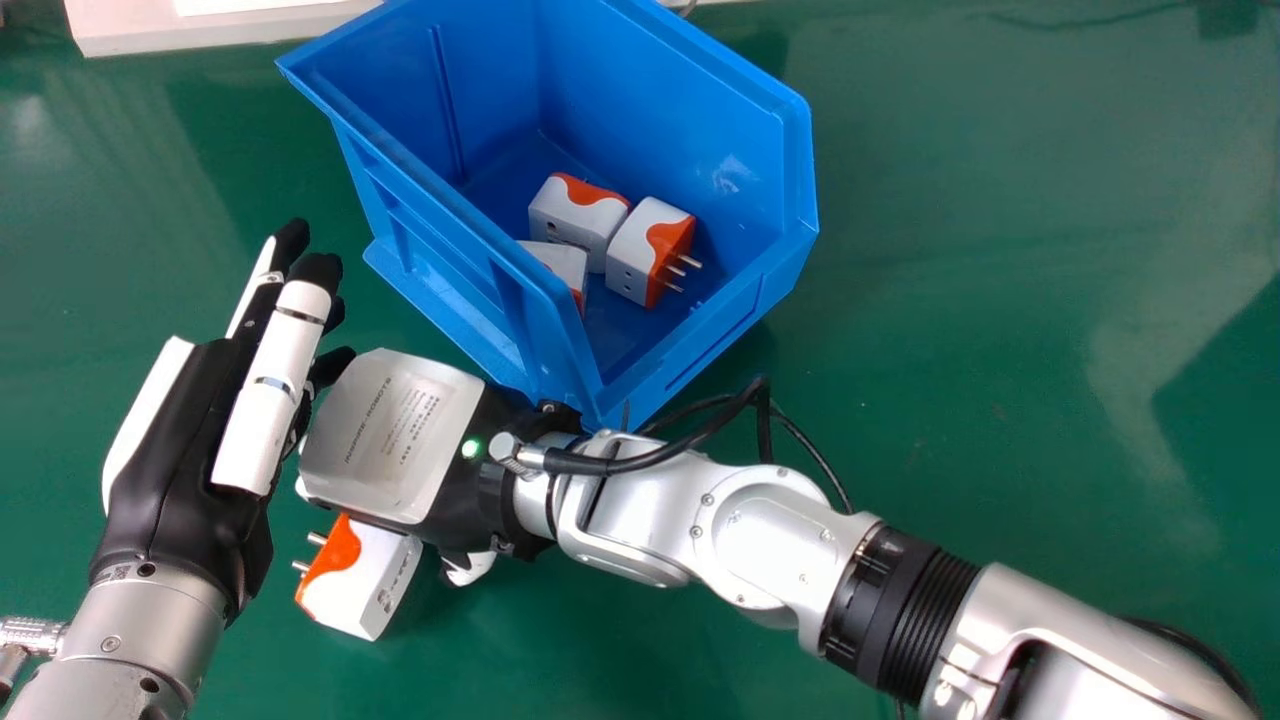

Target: Pick all objects and put in blue box

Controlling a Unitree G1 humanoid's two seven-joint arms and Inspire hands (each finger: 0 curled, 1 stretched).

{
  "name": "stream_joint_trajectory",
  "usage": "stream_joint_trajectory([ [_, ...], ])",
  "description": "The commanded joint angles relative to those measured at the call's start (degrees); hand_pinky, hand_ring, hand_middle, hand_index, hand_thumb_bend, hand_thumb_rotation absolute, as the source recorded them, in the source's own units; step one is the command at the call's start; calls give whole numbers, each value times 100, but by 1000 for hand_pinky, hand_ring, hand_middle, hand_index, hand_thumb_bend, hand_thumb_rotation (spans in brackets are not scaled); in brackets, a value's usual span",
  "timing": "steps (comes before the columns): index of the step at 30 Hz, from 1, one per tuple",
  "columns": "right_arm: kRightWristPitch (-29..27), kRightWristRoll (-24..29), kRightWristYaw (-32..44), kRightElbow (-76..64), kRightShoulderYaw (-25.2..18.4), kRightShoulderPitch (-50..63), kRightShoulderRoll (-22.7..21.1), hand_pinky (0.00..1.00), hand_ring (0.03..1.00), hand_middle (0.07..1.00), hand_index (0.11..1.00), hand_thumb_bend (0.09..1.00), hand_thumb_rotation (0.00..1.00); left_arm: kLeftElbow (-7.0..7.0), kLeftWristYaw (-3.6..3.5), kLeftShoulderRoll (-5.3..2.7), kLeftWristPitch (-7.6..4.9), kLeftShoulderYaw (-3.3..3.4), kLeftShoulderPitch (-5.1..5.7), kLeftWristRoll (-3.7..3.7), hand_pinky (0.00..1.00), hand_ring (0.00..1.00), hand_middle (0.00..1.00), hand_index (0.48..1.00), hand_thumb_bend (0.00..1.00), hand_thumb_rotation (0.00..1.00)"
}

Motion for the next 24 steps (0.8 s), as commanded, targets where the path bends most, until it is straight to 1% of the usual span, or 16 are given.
stream_joint_trajectory([
  [1, 33, 44, -13, -107, -15, -7, 108, 704, 800, 846, 757, 426, 250, -240, 46, -6, 24, -29, 3, 33, 928, 974, 978, 1000, 373, 1000],
  [3, 28, 31, -22, -118, 4, -8, 97, 707, 800, 847, 757, 426, 249, -278, 58, -11, 59, -38, 2, 38, 928, 974, 978, 1000, 373, 1000],
  [6, -19, 40, -12, -134, 4, -44, 81, 711, 800, 847, 758, 426, 249, -286, 63, -22, 79, -52, -8, 41, 928, 974, 978, 1000, 373, 1000],
  [10, -103, 238, 103, -28, -83, -58, 143, 710, 802, 847, 757, 425, 248, -301, 83, -37, 102, -71, -23, 53, 928, 974, 978, 1000, 374, 1000],
  [12, -128, 332, 127, 18, -116, -45, 161, 709, 806, 848, 757, 424, 247, -313, 100, -42, 112, -89, -24, 60, 929, 974, 978, 1000, 374, 1000],
  [16, -209, 339, -56, 108, -84, -71, 173, 701, 813, 850, 757, 427, 244, -302, 137, -29, 129, -91, -24, 61, 931, 976, 980, 1000, 377, 1000],
  [18, -217, 309, -201, 201, -65, -77, 201, 689, 812, 849, 755, 434, 239, -286, 159, -31, 130, -111, -17, 83, 934, 980, 984, 1000, 389, 1000],
  [21, -258, 252, -462, 246, -35, -71, 169, 665, 800, 844, 748, 443, 234, -225, 178, -47, 105, -141, -15, 130, 944, 989, 990, 1000, 420, 1000],
  [24, -219, 588, -437, 220, -267, 123, 213, 660, 793, 840, 744, 442, 232, -182, 179, -56, 94, -152, -14, 167, 948, 994, 992, 1000, 438, 1000],
])
